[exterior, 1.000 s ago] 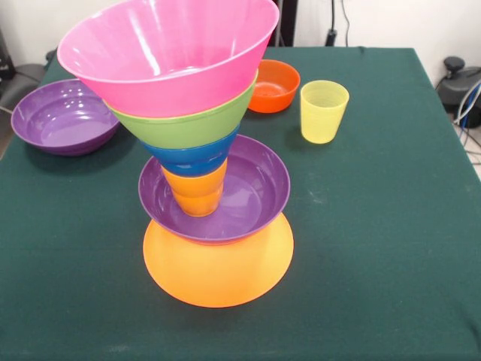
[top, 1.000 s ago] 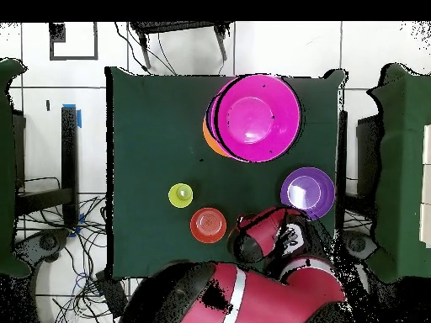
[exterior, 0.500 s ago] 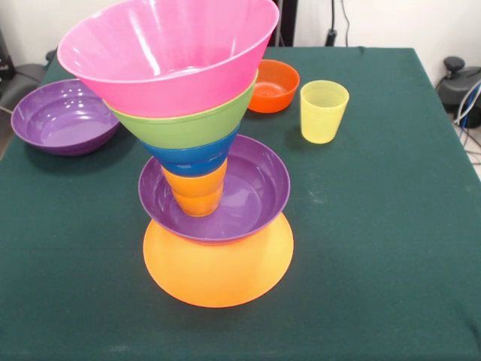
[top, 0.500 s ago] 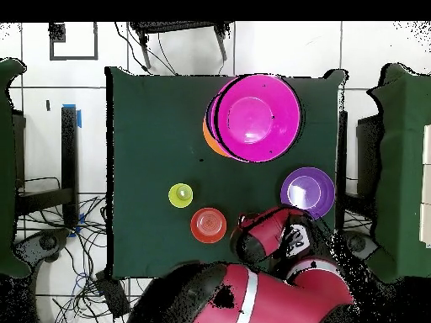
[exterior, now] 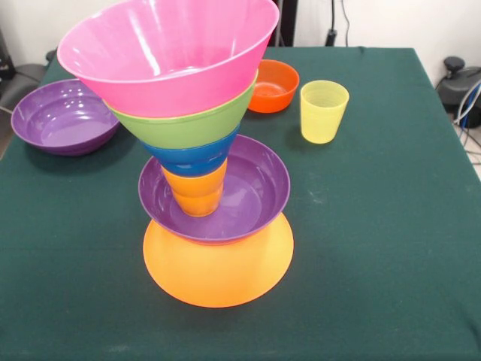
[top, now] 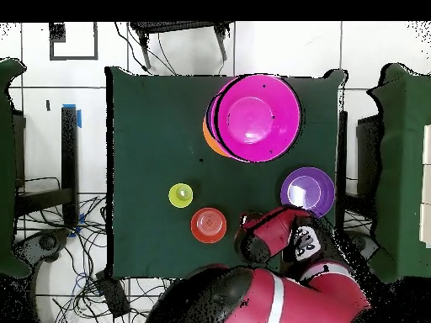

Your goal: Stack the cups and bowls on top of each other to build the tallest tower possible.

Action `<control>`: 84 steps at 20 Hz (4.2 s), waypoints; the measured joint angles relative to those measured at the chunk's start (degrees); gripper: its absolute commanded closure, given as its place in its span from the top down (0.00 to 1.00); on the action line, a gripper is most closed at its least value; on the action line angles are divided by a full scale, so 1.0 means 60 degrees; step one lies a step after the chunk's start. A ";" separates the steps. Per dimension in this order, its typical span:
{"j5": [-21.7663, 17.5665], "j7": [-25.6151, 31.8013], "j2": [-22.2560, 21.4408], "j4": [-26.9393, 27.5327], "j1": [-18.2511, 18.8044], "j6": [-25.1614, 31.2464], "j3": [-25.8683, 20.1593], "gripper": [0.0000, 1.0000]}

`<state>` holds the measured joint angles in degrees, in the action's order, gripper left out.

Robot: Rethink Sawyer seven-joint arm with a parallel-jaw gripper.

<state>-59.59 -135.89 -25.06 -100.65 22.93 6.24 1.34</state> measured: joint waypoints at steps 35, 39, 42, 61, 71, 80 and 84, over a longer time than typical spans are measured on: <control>-0.0720 0.0002 -0.0315 -0.0364 0.1262 0.0233 -0.1216 1.00; -0.0742 0.0004 -0.0336 -0.0398 0.1388 0.0277 -0.1333 1.00; -0.0742 0.0051 -0.0379 -0.0450 0.1590 0.0479 -0.1563 1.00; -0.0706 0.1388 -0.0539 -0.0450 0.2379 0.2565 -0.2984 1.00; -0.0569 0.2219 -0.0488 -0.0334 0.2789 0.3689 -0.3698 1.00; -0.0500 0.2838 -0.0401 -0.0219 0.3095 0.4468 -0.4205 1.00; -0.0498 0.3028 -0.0358 -0.0199 0.3275 0.4730 -0.4439 1.00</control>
<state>-62.58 -117.72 -27.21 -101.85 42.58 34.62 -25.29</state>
